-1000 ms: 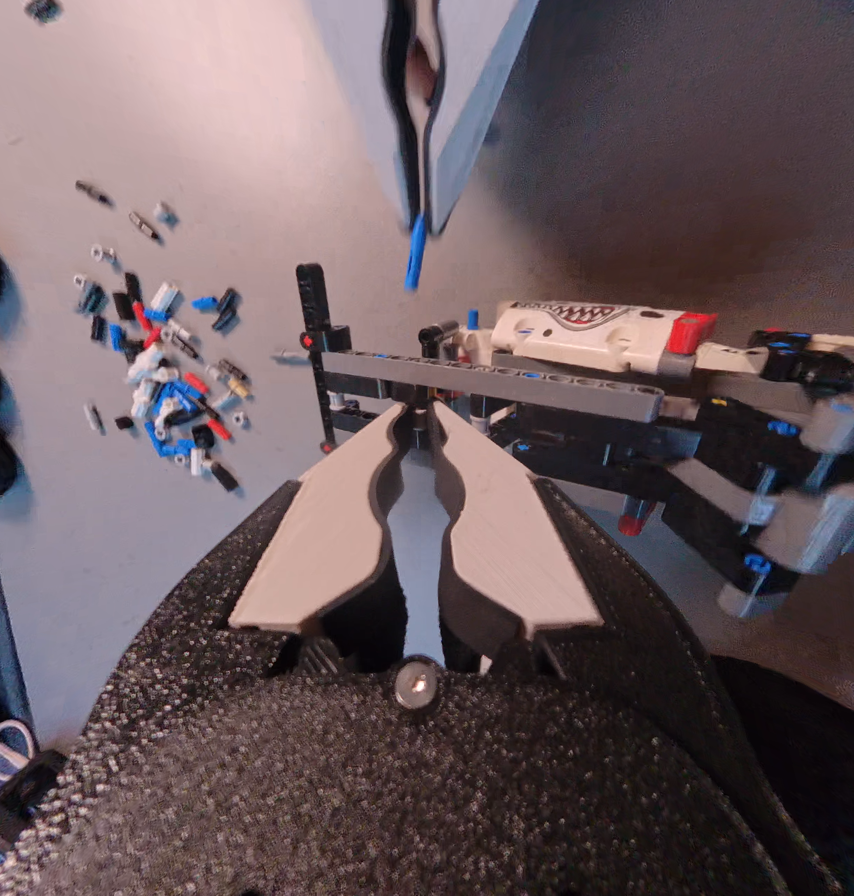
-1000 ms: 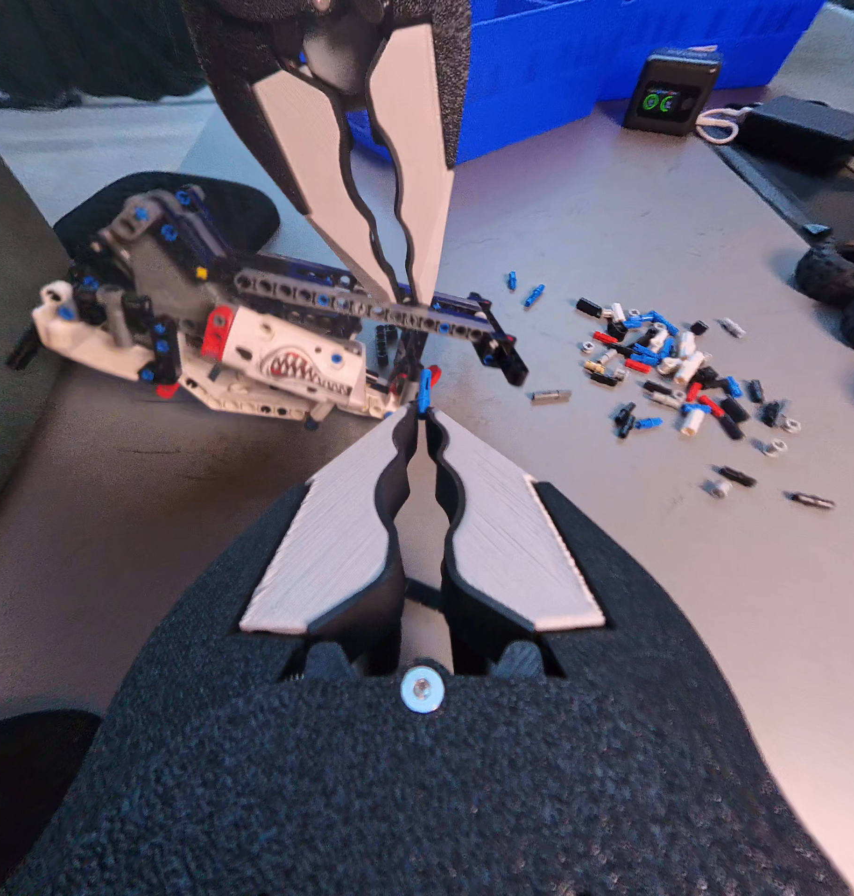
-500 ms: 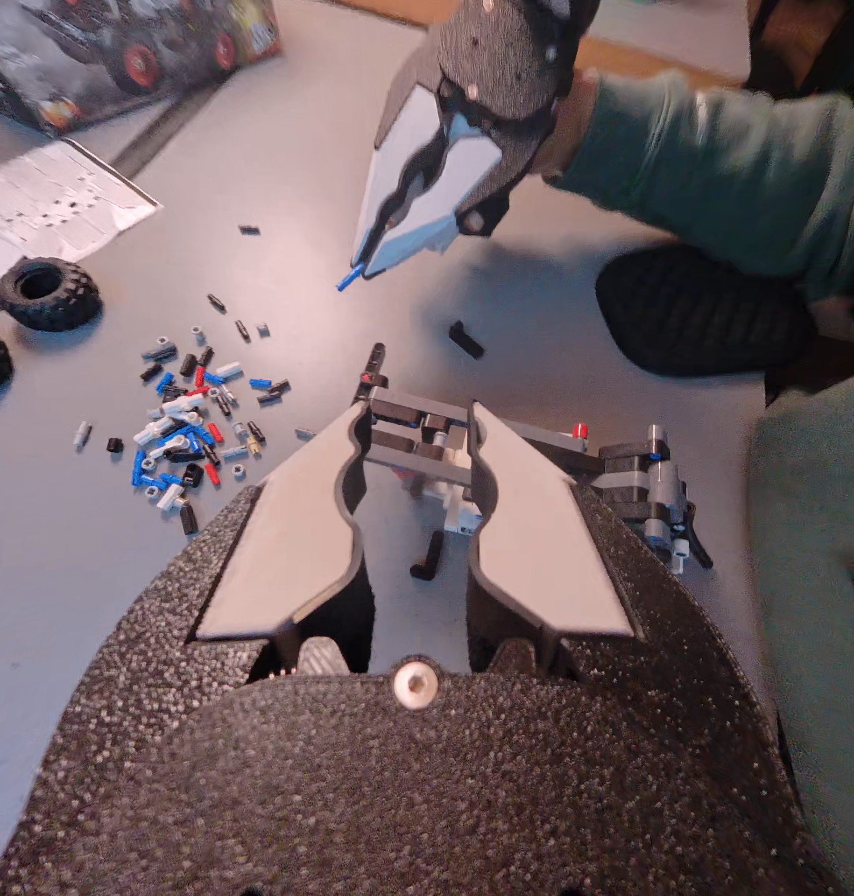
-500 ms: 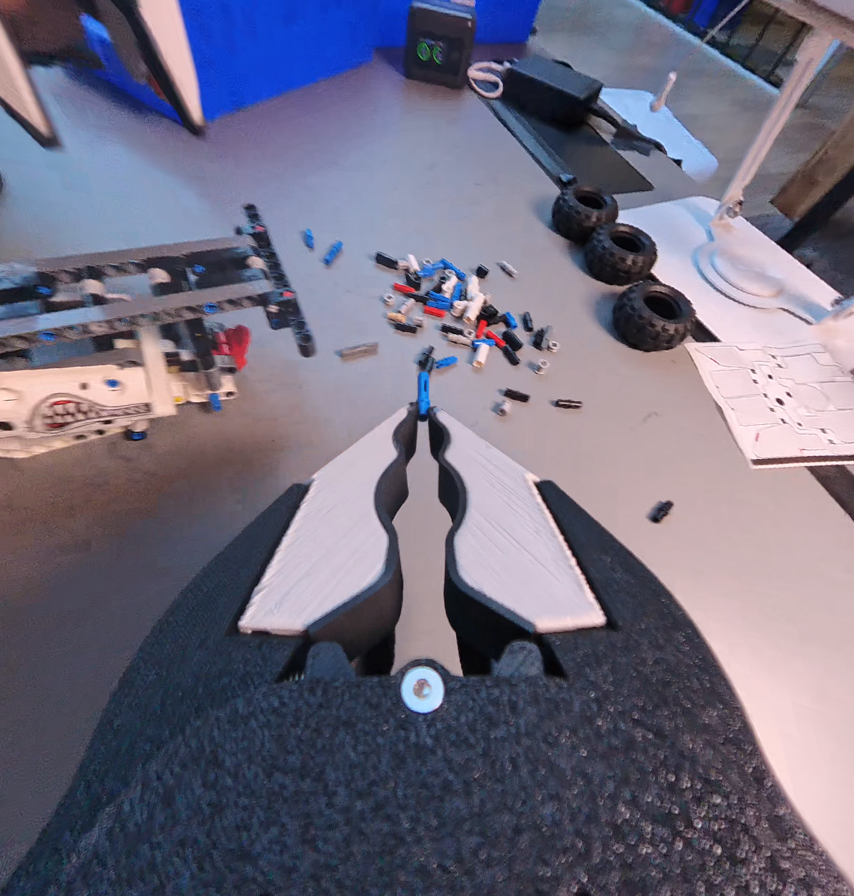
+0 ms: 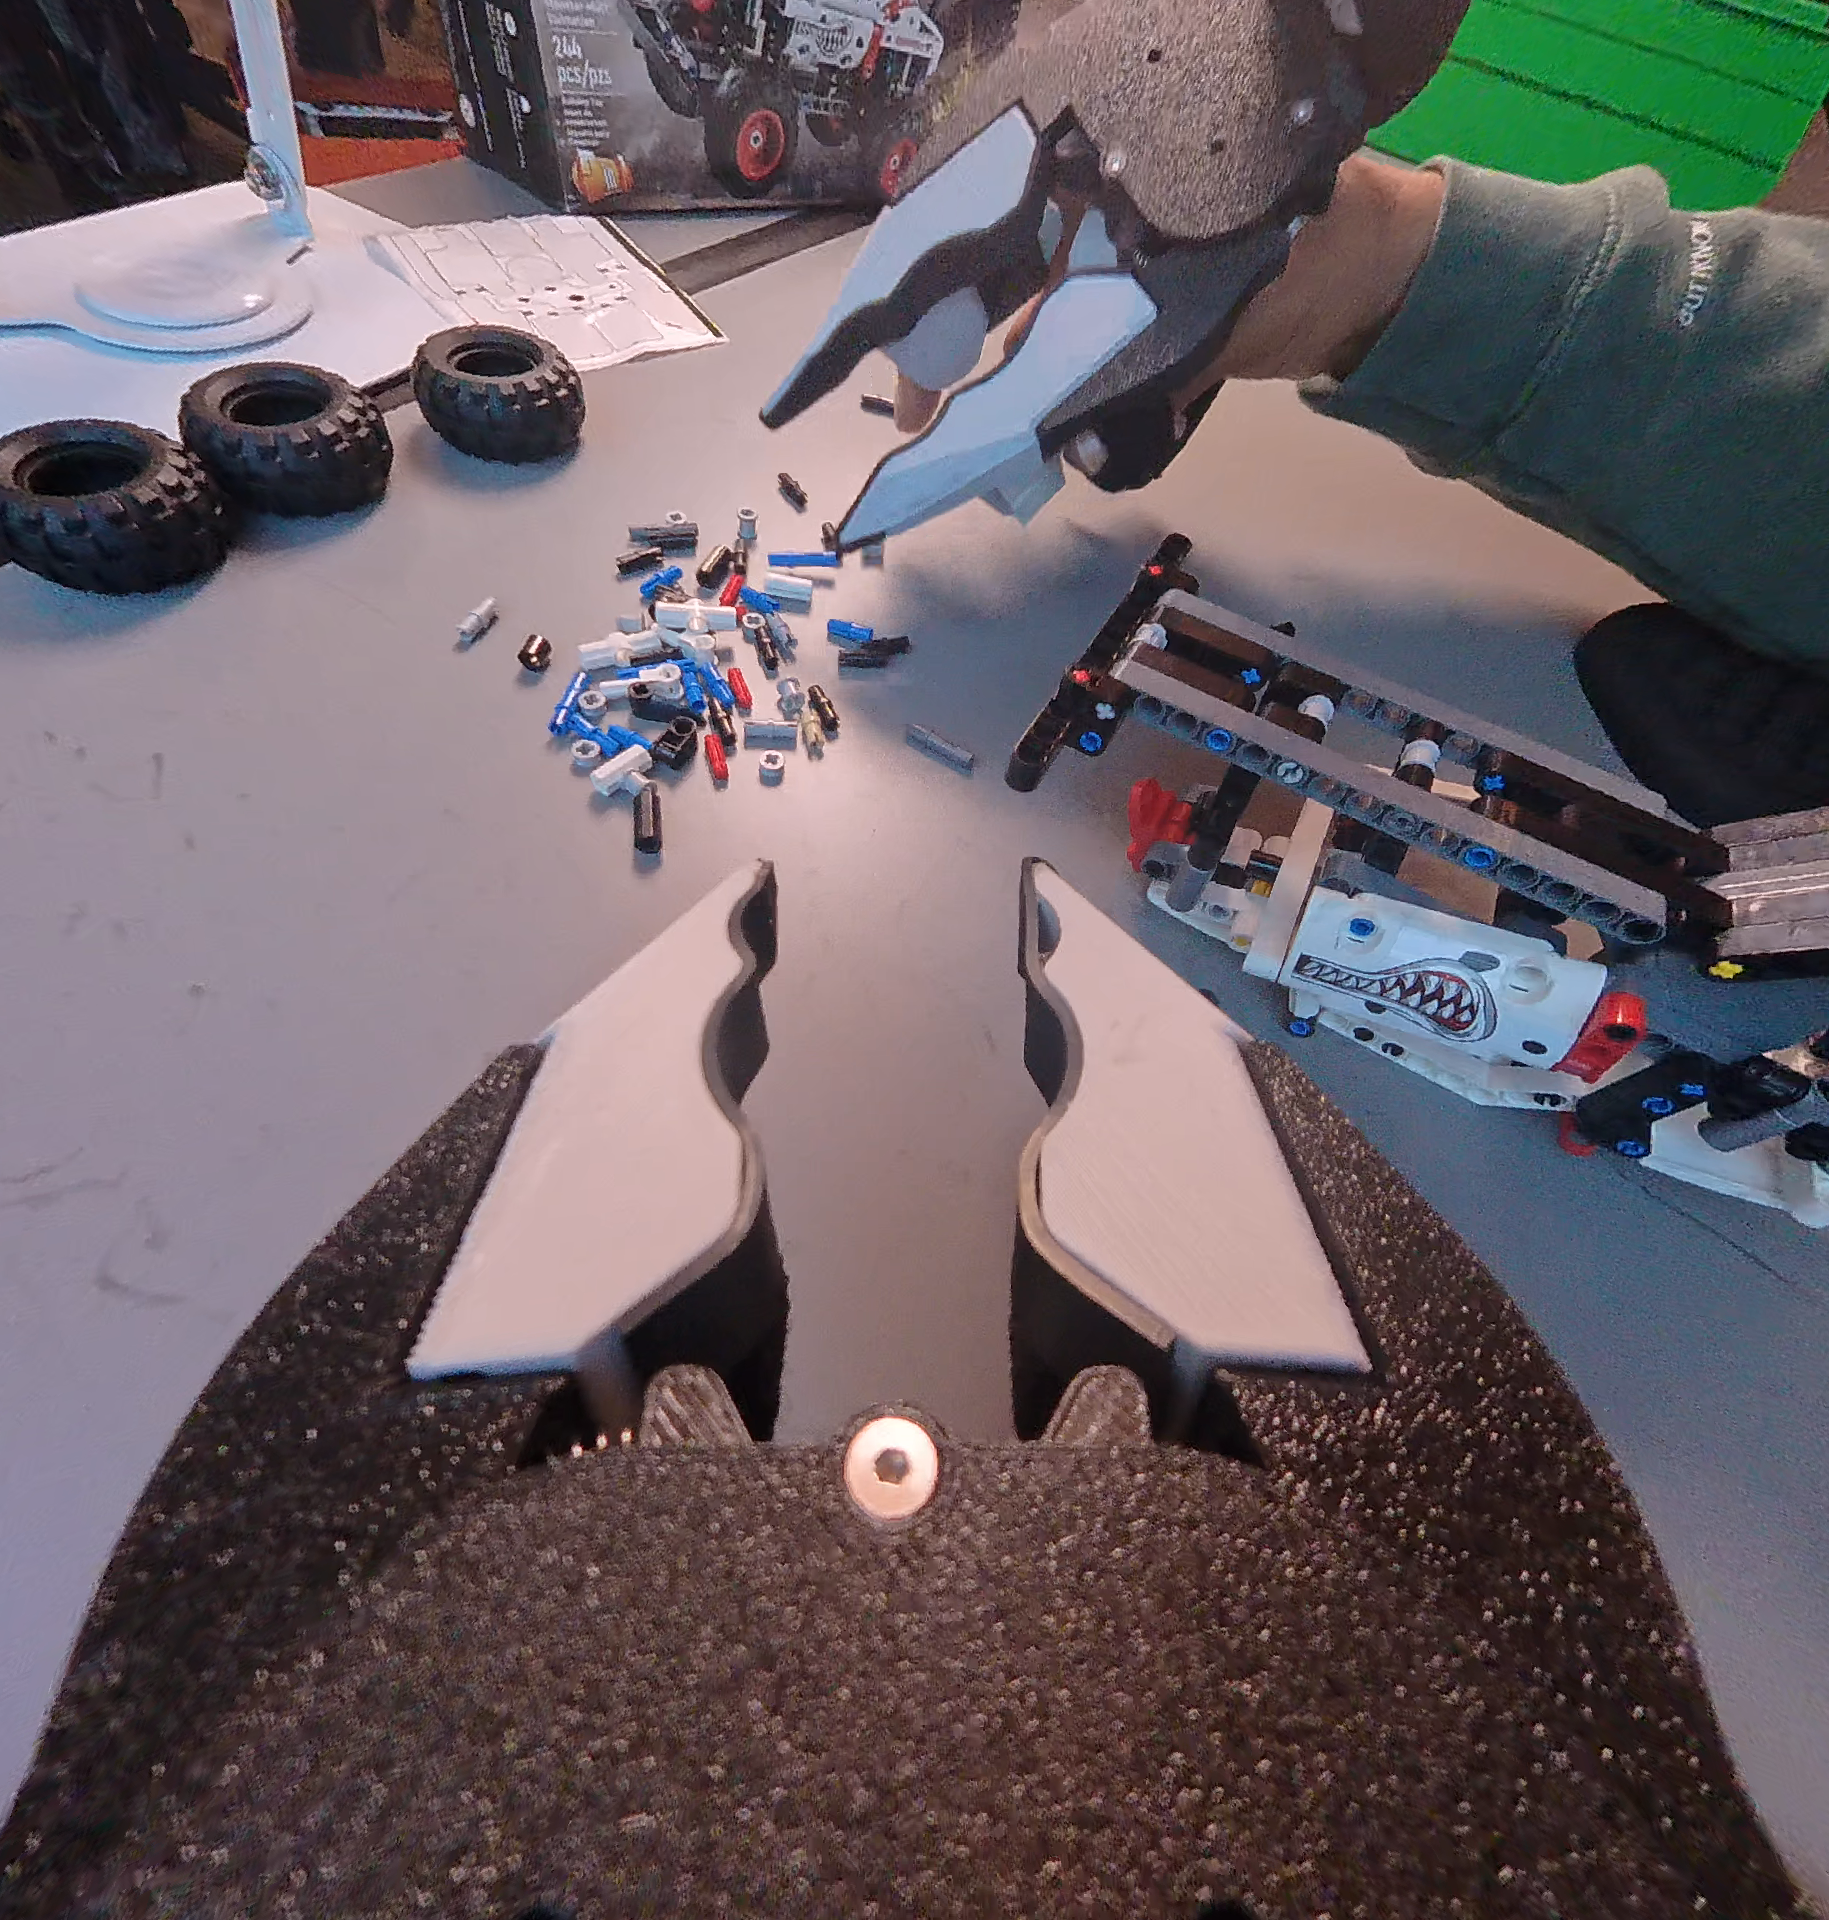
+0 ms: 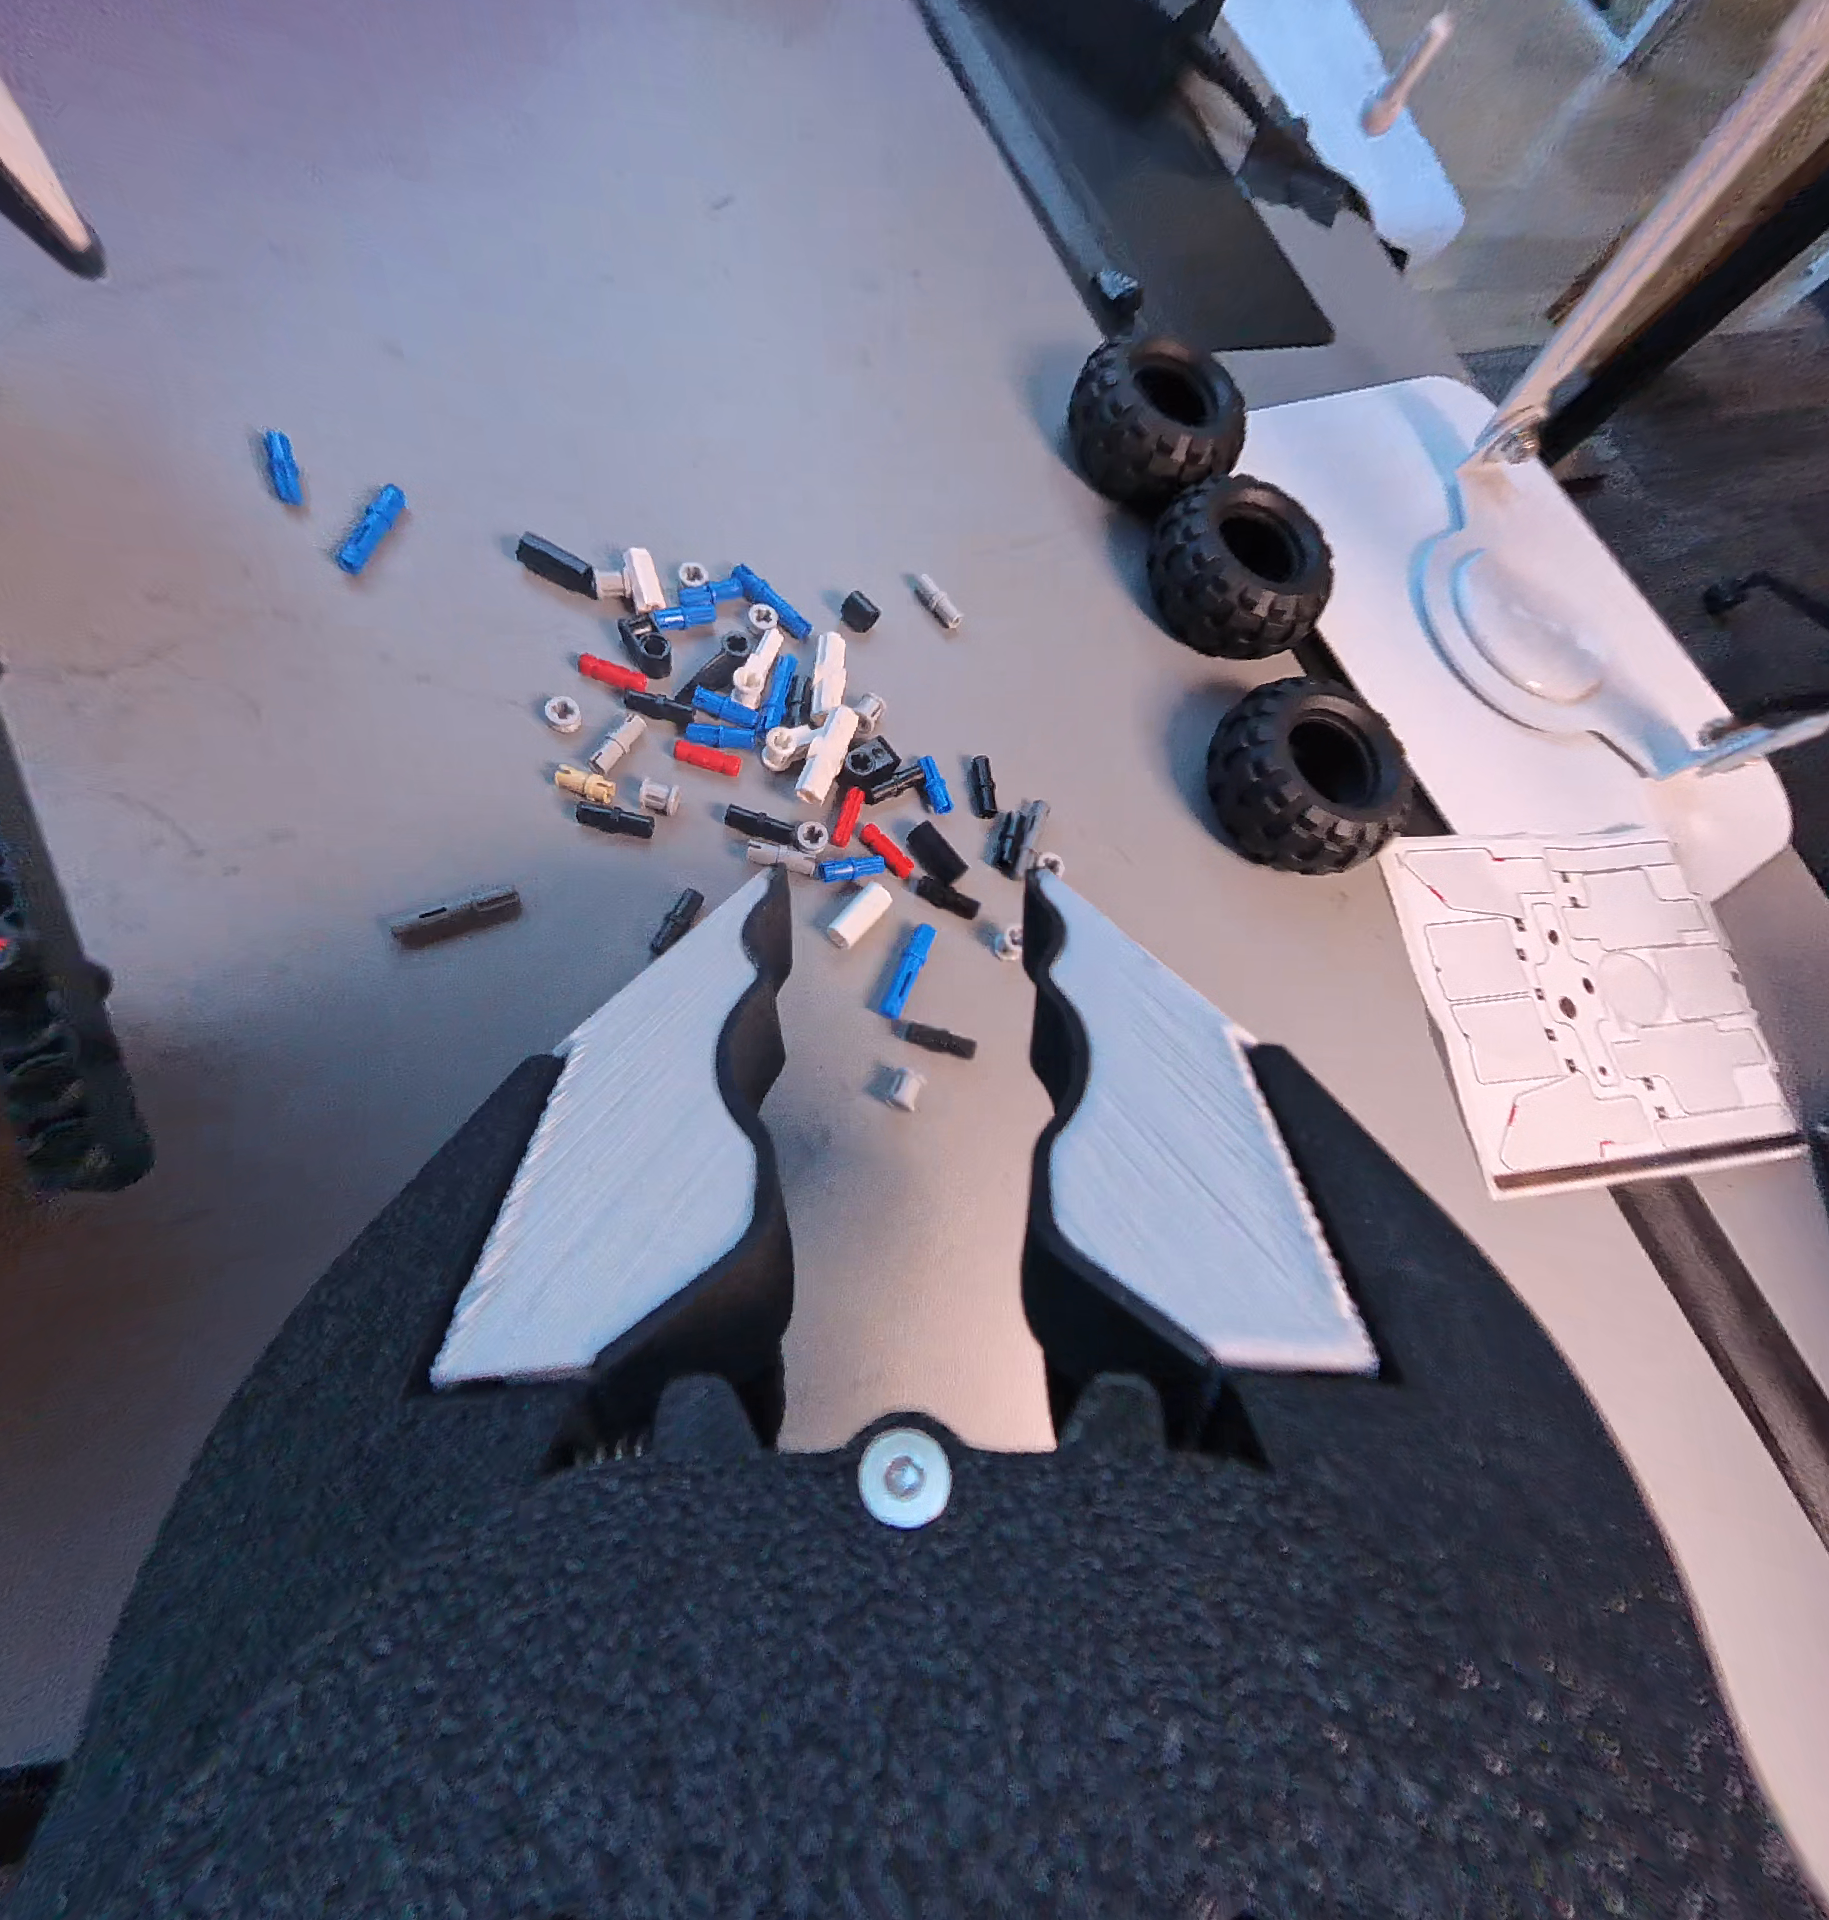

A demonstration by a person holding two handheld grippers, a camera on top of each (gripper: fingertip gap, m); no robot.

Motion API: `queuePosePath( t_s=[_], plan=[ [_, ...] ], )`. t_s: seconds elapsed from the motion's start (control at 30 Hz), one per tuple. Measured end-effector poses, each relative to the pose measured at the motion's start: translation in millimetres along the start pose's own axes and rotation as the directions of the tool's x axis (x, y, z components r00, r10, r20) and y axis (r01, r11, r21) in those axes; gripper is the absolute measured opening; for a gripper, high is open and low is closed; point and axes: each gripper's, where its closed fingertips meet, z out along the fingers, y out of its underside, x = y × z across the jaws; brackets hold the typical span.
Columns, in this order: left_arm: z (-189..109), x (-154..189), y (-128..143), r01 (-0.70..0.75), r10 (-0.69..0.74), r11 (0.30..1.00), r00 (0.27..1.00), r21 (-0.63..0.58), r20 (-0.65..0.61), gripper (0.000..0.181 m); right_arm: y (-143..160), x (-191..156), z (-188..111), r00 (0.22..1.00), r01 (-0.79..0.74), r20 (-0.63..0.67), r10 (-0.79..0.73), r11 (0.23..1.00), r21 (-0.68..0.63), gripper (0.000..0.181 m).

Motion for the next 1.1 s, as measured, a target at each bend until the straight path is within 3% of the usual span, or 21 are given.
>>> queuePosePath(
  t_s=[0.13,0.27,0.43,0.63,0.77,1.03,1.1],
  plan=[
    [4,10,12,-0.072,0.07,0.995,0.997,-0.075,-0.03,0.044,-3,-1,-42,0.996,-0.075,-0.035,0.079,0.992,0.102,0.038],
    [7,-10,36,-0.091,0.111,0.973,0.99,-0.212,0.084,0.04,3,-19,-83,0.989,-0.117,-0.067,0.129,0.98,0.16,0.031],
    [3,-36,52,-0.003,0.071,0.955,0.973,-0.295,0.22,0.026,27,-48,-115,0.988,-0.073,-0.126,0.088,0.99,0.119,0.023],
    [20,-53,46,0.026,0.052,0.951,0.969,-0.309,0.243,0.017,44,-51,-125,0.981,-0.114,-0.143,0.131,0.986,0.121,0.019],
    [32,-53,40,0.01,0.062,0.945,0.976,-0.326,0.21,0.0,43,-51,-125,0.982,-0.109,-0.142,0.128,0.985,0.131,0.018],
    [65,-59,16,-0.026,0.072,0.959,0.985,-0.283,0.154,0.0,47,-57,-120,0.986,-0.085,-0.135,0.101,0.989,0.119,0.016],
    [65,-64,2,-0.021,0.065,0.97,0.982,-0.241,0.176,0.01,50,-58,-119,0.985,-0.082,-0.14,0.097,0.991,0.109,0.016]
  ],
)
